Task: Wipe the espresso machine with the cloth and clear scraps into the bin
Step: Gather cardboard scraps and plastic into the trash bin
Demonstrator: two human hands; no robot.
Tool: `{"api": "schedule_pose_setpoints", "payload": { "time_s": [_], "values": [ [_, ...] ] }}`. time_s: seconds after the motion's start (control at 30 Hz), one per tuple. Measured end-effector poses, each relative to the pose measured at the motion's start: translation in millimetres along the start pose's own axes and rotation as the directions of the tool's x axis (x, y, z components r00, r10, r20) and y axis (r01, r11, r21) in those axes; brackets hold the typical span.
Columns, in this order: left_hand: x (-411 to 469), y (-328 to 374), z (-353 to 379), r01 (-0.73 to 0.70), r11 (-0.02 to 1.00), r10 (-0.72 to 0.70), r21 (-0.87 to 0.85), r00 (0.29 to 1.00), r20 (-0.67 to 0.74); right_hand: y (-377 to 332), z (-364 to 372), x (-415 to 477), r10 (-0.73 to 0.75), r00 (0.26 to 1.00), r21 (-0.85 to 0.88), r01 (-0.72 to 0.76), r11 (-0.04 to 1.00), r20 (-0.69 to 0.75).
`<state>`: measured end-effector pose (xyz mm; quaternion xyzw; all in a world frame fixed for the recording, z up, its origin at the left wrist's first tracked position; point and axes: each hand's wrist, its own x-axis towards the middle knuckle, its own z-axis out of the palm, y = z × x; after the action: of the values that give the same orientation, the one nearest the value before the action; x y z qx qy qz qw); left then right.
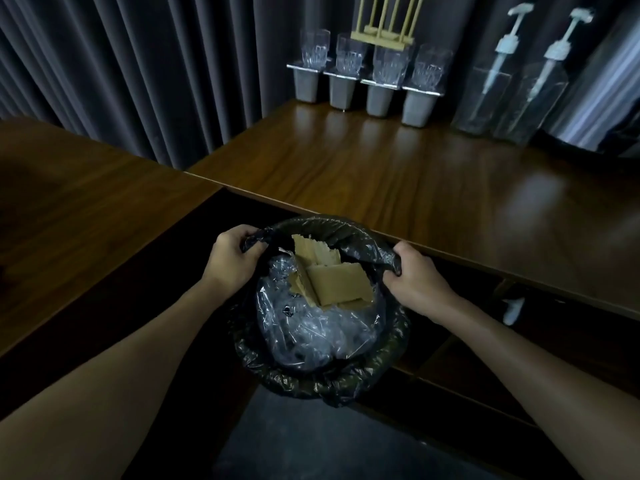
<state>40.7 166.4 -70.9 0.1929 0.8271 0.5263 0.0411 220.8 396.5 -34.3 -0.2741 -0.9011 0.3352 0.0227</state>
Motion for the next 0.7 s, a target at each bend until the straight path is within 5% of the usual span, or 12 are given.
{"api": "schedule_pose_setpoints", "payload": {
  "time_s": [0.2,0.37,0.5,0.7],
  "values": [
    [-67.8,5.8,28.1,0.174,0.981,-0.165,-0.086,0.980,0.108,54.4,5.2,-29.7,0.055,0.998,-0.001,-0.055,0.998,0.042],
    [-122.3,-14.5,61.3,0.458,0.888,-0.393,-0.040,0.803,0.448,119.4,34.1,-57.8,0.214,0.971,0.029,-0.218,0.976,0.109],
    [-144.5,-71.8,103.5,0.551,0.828,-0.486,-0.110,0.800,0.352,178.7,75.8,-76.7,0.326,0.937,0.050,-0.334,0.941,0.123],
    [-181.4,-201.4,176.2,0.501,0.840,-0.437,-0.211,0.853,0.284,272.0,173.4,-79.8,0.432,0.893,0.116,-0.446,0.888,0.127]
  ]
}}
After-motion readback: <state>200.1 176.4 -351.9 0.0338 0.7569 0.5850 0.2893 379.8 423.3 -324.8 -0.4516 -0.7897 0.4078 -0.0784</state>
